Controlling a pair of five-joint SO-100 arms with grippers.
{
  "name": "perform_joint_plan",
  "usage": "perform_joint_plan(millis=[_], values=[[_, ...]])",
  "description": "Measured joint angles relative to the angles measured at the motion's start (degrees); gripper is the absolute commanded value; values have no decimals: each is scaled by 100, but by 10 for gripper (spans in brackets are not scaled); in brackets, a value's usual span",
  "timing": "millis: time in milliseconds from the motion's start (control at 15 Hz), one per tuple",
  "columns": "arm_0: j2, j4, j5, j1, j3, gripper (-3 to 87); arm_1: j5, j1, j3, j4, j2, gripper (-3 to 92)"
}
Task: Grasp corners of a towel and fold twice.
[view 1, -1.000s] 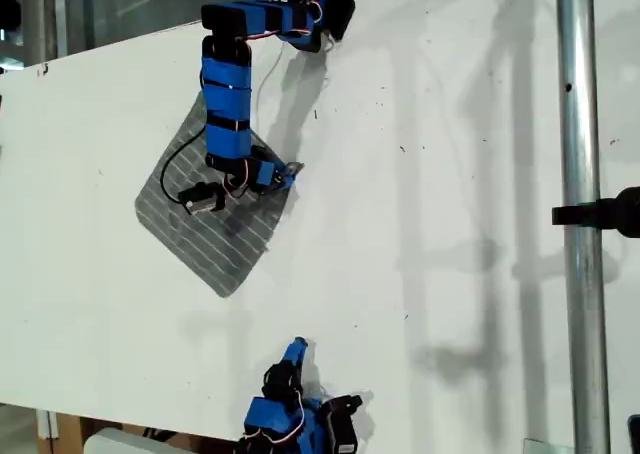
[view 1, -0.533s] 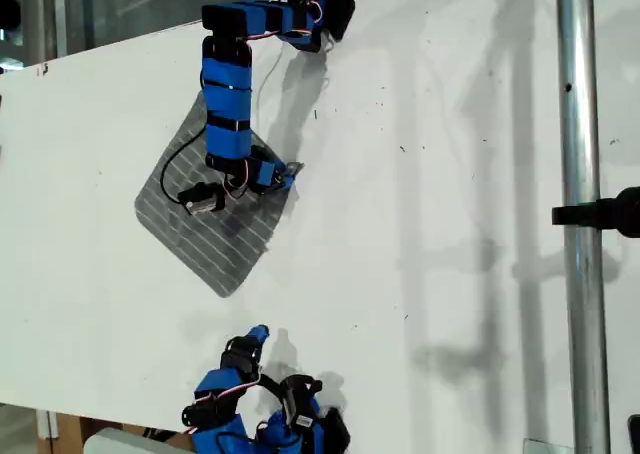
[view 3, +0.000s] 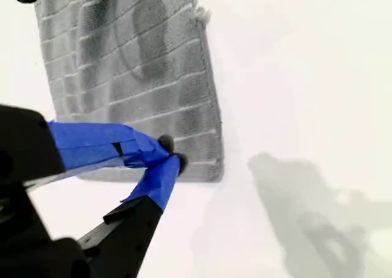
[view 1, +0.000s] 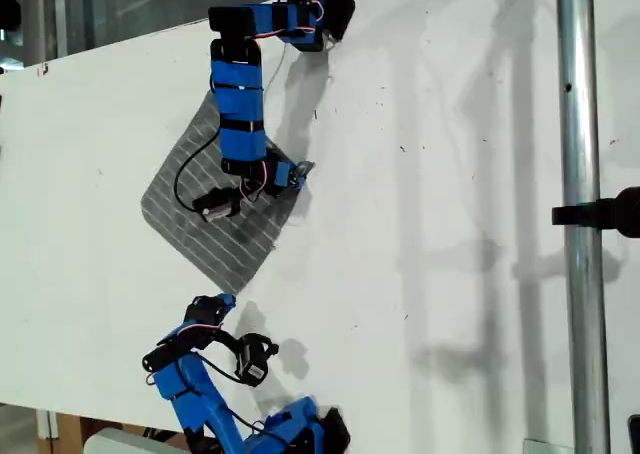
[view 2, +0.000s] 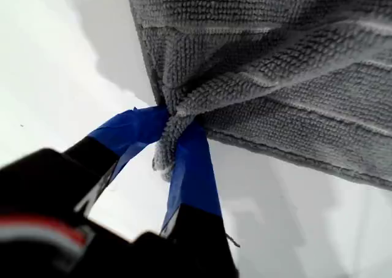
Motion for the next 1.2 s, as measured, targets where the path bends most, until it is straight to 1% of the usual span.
perform_joint_plan(millis=[67,133,200,267,400,467,533,800,1067,1200], values=[[-193,0,53,-53,-176,-12,79,-114,0,0,0,-2],[-387,0,88,-88,-325,8,123,-176,0,0,0,-2],[-606,-26,202,-88,-519,80,141,-193,0,9,0,-2],[-853,18,290,-88,-721,218,141,-202,0,26,0,-2],[-1529,334,369,-79,-1362,349,141,-202,0,53,0,-2],[-1723,589,413,-62,-1740,379,141,-202,0,53,0,-2],[-1758,773,457,-44,-1986,397,141,-202,0,53,0,-2],[-1758,1380,826,-35,-2681,399,141,-193,0,53,0,-2],[-1828,1450,1389,-105,-2707,394,141,-193,0,53,0,-2],[-1934,1362,1661,-229,-2707,388,141,-193,0,53,0,-2]])
